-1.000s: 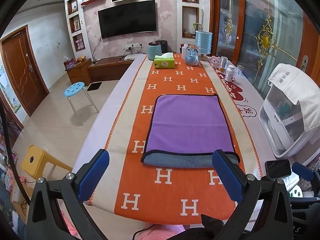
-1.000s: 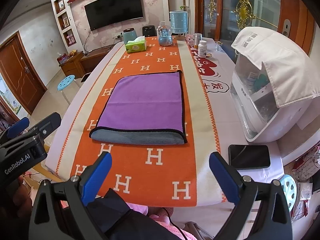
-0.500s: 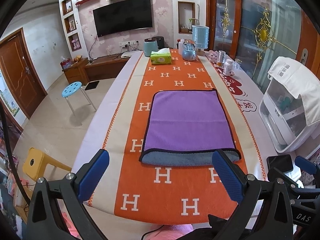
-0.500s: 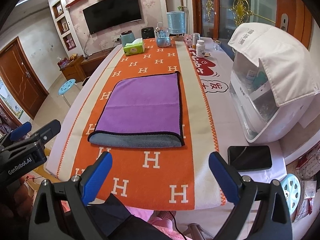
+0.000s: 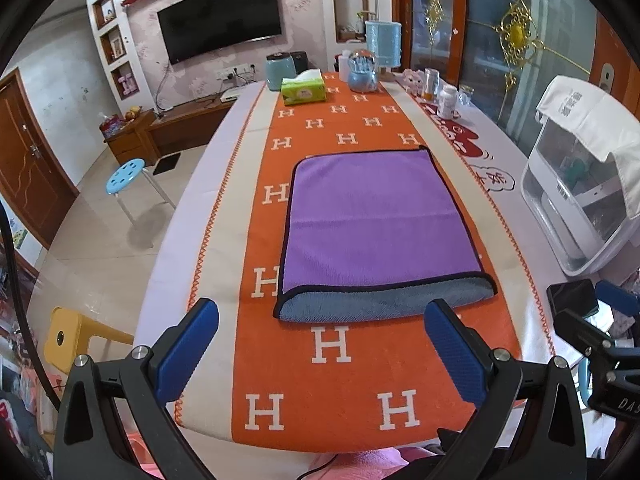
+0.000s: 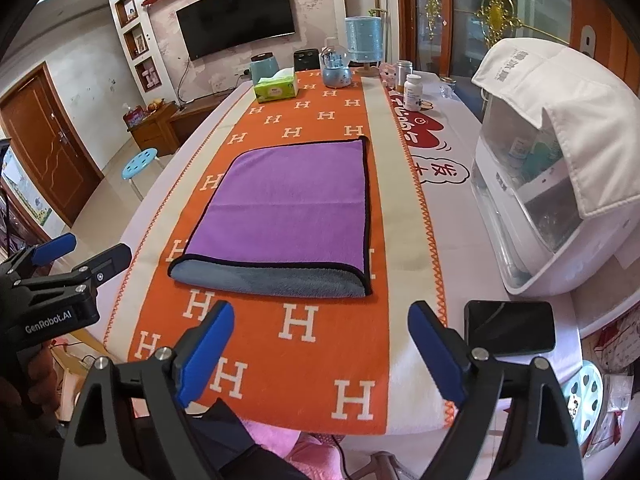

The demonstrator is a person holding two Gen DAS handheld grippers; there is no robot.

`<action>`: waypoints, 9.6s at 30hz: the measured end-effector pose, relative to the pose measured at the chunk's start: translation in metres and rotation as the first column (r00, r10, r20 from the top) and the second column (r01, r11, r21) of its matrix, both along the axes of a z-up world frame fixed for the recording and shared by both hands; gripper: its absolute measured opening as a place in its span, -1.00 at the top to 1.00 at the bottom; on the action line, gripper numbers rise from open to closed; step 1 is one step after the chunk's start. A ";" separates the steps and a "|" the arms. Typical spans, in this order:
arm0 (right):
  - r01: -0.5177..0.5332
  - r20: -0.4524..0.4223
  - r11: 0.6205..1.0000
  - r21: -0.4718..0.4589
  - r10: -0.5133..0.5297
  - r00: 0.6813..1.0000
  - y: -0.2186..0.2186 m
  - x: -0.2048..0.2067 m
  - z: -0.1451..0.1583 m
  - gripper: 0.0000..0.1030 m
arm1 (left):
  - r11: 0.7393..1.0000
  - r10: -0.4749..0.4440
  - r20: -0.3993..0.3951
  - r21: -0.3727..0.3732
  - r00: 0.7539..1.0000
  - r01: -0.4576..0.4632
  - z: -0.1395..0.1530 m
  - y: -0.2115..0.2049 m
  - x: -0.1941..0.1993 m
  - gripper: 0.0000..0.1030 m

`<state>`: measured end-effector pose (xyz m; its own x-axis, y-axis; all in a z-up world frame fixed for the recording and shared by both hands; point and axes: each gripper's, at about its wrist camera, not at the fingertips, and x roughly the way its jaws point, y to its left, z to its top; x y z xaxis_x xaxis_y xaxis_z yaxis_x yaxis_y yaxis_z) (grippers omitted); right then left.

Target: Fold towel

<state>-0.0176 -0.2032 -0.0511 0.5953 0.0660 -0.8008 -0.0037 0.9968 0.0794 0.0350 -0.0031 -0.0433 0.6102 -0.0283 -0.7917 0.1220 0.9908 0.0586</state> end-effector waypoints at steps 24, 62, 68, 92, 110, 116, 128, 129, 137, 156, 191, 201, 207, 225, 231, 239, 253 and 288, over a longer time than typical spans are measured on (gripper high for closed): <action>-0.104 0.035 0.990 -0.098 0.108 0.994 -0.007 0.048 -0.071 -0.45 | 0.981 -0.193 -0.084 -0.026 0.977 0.192 -0.073 0.020 0.075 -0.99; -0.163 -0.131 0.983 -0.089 0.151 0.980 -0.014 0.098 -0.136 0.29 | 0.975 -0.213 -0.342 -0.137 0.915 0.176 -0.172 0.039 0.146 -0.26; -0.161 -0.134 0.983 -0.091 0.148 0.980 -0.016 0.097 -0.135 0.46 | 0.977 -0.200 -0.341 -0.138 0.918 0.162 -0.168 0.042 0.142 0.04; -0.153 -0.128 0.985 -0.083 0.142 0.982 -0.016 0.084 -0.130 0.91 | 0.974 -0.195 -0.340 -0.174 0.920 0.143 -0.166 0.049 0.130 0.87; -0.155 -0.122 0.986 -0.063 0.147 0.982 -0.022 0.092 -0.122 0.92 | 0.981 -0.155 -0.298 -0.155 0.942 0.112 -0.149 0.056 0.125 0.91; -0.164 -0.105 0.985 -0.043 0.159 0.982 -0.024 0.097 -0.107 0.92 | 0.984 -0.146 -0.250 -0.137 0.957 0.114 -0.124 0.054 0.126 0.90; -0.122 0.040 0.992 -0.016 0.123 0.992 -0.031 0.128 -0.049 0.92 | 0.986 -0.143 -0.108 -0.106 0.984 0.131 -0.061 0.048 0.148 0.90; -0.119 0.051 0.993 -0.018 0.120 0.991 -0.031 0.131 -0.046 0.92 | 0.986 -0.141 -0.092 -0.106 0.986 0.131 -0.055 0.048 0.153 0.90; -0.087 0.144 0.996 -0.029 0.091 0.985 -0.034 0.170 -0.022 0.92 | 0.985 -0.144 -0.002 -0.094 0.990 0.143 -0.028 0.043 0.196 0.90; -0.031 0.171 0.993 -0.110 0.049 0.984 -0.028 0.279 -0.050 0.92 | 0.990 -0.116 -0.022 -0.079 0.993 0.114 -0.070 0.030 0.321 0.91; 0.035 0.204 0.991 -0.132 -0.007 0.979 -0.023 0.312 -0.092 -0.21 | 0.973 -0.013 -0.115 -0.229 0.993 -0.013 -0.122 0.044 0.342 -0.25; 0.033 0.241 0.994 -0.106 -0.007 0.971 -0.024 0.268 -0.057 -0.30 | 0.987 -0.027 -0.073 -0.159 0.997 0.015 -0.076 0.032 0.293 -0.49; 0.067 0.213 0.994 -0.082 -0.048 0.976 -0.028 0.229 -0.038 -0.38 | 0.991 -0.023 -0.056 -0.130 0.998 0.016 -0.052 0.030 0.249 -0.54; 0.073 0.060 0.996 0.041 -0.076 0.995 -0.032 0.095 -0.028 -0.98 | 0.990 0.106 -0.009 -0.097 0.994 -0.107 -0.013 0.040 0.094 -0.92; 0.073 -0.010 0.996 0.055 -0.073 0.997 -0.026 0.058 -0.019 -1.00 | 0.988 0.114 -0.056 -0.099 0.992 -0.119 -0.004 0.036 0.055 -0.93; 0.071 -0.043 0.995 0.067 -0.068 0.997 -0.016 0.013 0.002 -1.00 | 0.991 0.082 -0.066 -0.104 0.994 -0.088 0.017 0.026 0.011 -0.93; 0.072 -0.044 0.996 0.057 -0.069 0.997 0.012 -0.011 0.035 -1.00 | 0.996 0.056 -0.020 -0.065 0.998 -0.057 0.039 0.012 -0.002 -0.99; 0.064 -0.003 0.998 0.022 -0.064 0.998 0.047 -0.002 0.037 -1.00 | 0.998 0.056 0.082 -0.025 0.995 -0.054 0.050 0.027 -0.004 -0.99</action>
